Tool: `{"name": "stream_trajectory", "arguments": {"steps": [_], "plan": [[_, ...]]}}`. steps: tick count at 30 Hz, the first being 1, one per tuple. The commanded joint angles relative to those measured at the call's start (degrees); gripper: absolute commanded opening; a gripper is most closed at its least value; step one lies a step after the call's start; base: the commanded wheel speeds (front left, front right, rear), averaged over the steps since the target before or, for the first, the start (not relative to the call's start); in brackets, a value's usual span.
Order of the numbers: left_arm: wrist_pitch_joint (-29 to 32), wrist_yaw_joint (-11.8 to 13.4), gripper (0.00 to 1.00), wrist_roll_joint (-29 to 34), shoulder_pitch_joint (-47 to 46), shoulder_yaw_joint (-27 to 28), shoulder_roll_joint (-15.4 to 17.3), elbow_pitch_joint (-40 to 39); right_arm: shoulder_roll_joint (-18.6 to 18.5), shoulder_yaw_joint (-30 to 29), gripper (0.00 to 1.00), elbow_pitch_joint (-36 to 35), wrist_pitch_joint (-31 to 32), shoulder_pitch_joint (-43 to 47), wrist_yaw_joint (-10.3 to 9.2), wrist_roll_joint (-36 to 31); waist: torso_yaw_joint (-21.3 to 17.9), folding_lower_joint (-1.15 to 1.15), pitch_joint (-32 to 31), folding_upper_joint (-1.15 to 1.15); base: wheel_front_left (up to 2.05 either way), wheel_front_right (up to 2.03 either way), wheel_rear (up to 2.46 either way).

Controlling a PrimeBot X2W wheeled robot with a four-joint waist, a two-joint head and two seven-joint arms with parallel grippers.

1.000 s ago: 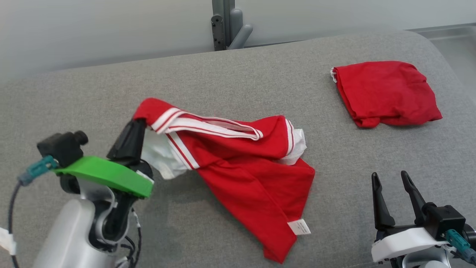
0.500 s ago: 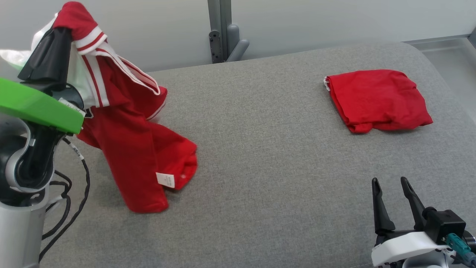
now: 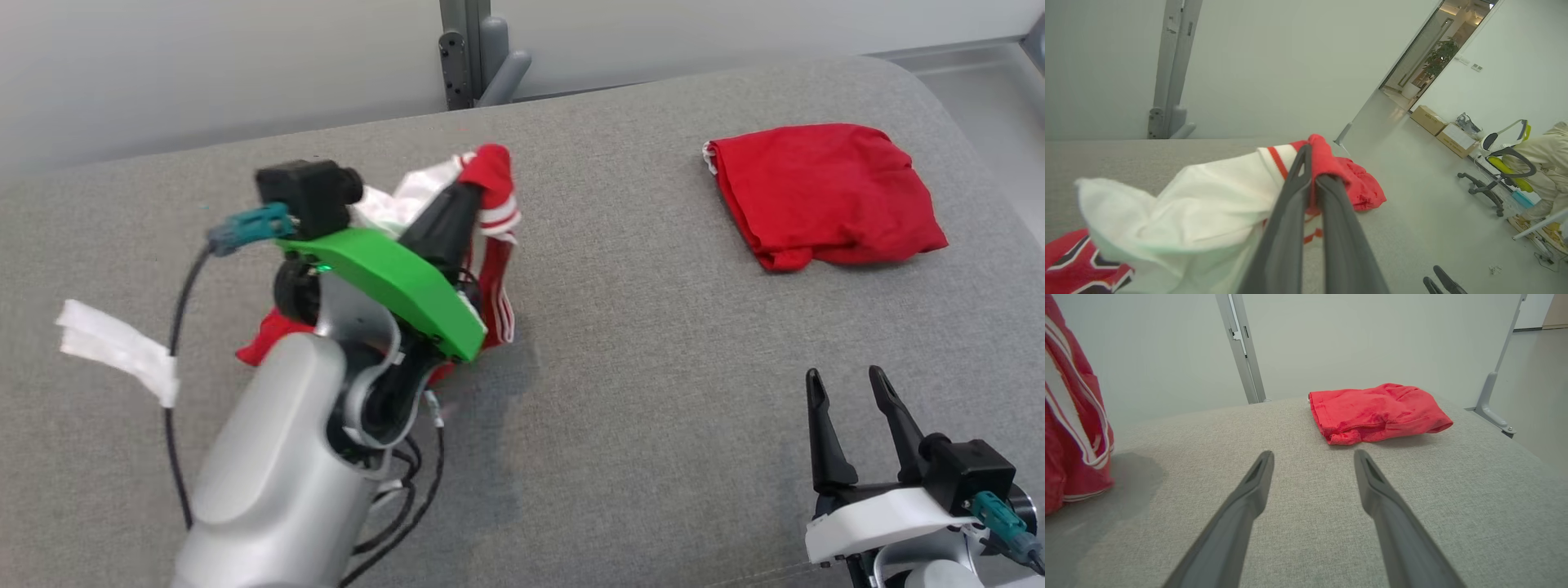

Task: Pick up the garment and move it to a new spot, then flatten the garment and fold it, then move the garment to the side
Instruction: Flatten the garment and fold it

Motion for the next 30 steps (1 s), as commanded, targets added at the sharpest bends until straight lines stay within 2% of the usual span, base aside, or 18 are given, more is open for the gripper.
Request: {"name": "stream_trajectory", "arguments": {"steps": [1,6,11,15,19,20,21,22,23,25,30], "plan": [[-0.49,-0.52,0.00,0.54,-0.43,-0.71,-0.66,0.94,-0.03,0.03,1.00,0.02,-0.23,-0.83,-0.04,0.18,-1.05,0.00,1.43,0.20,0.00,0.00,0.00],[-2.30,-2.46,0.00,0.11,-4.66,-6.64,-4.43,7.86,-0.04,0.58,1.00,-0.14,-0.23,-2.57,-0.04,0.49,-3.39,0.00,4.42,0.20,0.00,0.00,0.00],[-5.30,-3.34,0.00,-2.27,-8.85,-13.13,-4.98,11.29,-0.02,1.26,1.00,0.41,-0.24,-3.69,-0.04,1.31,-6.09,0.00,6.62,0.20,0.00,0.00,0.00],[-8.09,-2.23,0.00,-5.82,-9.24,-20.72,-4.90,11.64,-0.02,1.60,1.00,0.99,-0.23,-4.16,-0.04,2.07,-7.83,0.00,7.78,0.20,0.00,0.00,0.00],[-11.43,-0.15,0.13,-7.51,-7.40,-27.42,-4.86,13.93,-0.02,1.38,1.00,1.18,-0.23,-4.55,-0.04,2.61,-8.72,0.00,8.66,0.20,0.00,0.00,0.00],[-12.16,0.13,0.17,-7.56,-7.37,-28.96,-4.88,14.54,-0.02,1.22,1.00,1.20,-0.24,-4.60,-0.04,2.71,-8.78,0.00,8.89,0.20,0.00,0.00,0.00],[-13.59,0.32,0.46,-8.02,-7.19,-32.10,-4.93,15.31,-0.02,0.80,1.00,1.24,-0.23,-4.66,-0.04,2.88,-8.62,0.00,9.26,0.20,0.00,0.00,0.00],[-14.11,0.08,0.95,-8.48,-7.14,-33.82,-4.93,15.45,-0.02,0.67,1.00,1.40,-0.24,-4.64,-0.04,2.92,-8.46,0.00,9.40,0.20,0.00,0.00,0.00],[-14.32,-0.43,1.00,-8.97,-7.13,-35.50,-4.94,15.34,-0.02,0.58,1.00,1.55,-0.24,-4.69,-0.04,2.92,-8.26,0.00,9.52,0.20,0.00,0.00,0.00],[-14.76,-0.96,1.00,-9.88,-7.57,-38.21,-4.90,14.92,-0.02,0.51,1.00,1.84,-0.23,-4.88,-0.04,2.90,-7.81,0.00,9.59,0.20,0.00,0.00,0.00],[-16.17,-5.19,1.00,-15.71,-7.19,-41.75,-4.90,10.26,-0.06,0.25,1.00,2.36,-0.23,-4.69,-0.04,2.84,-6.33,0.00,8.93,0.20,0.00,0.00,0.00]]}}
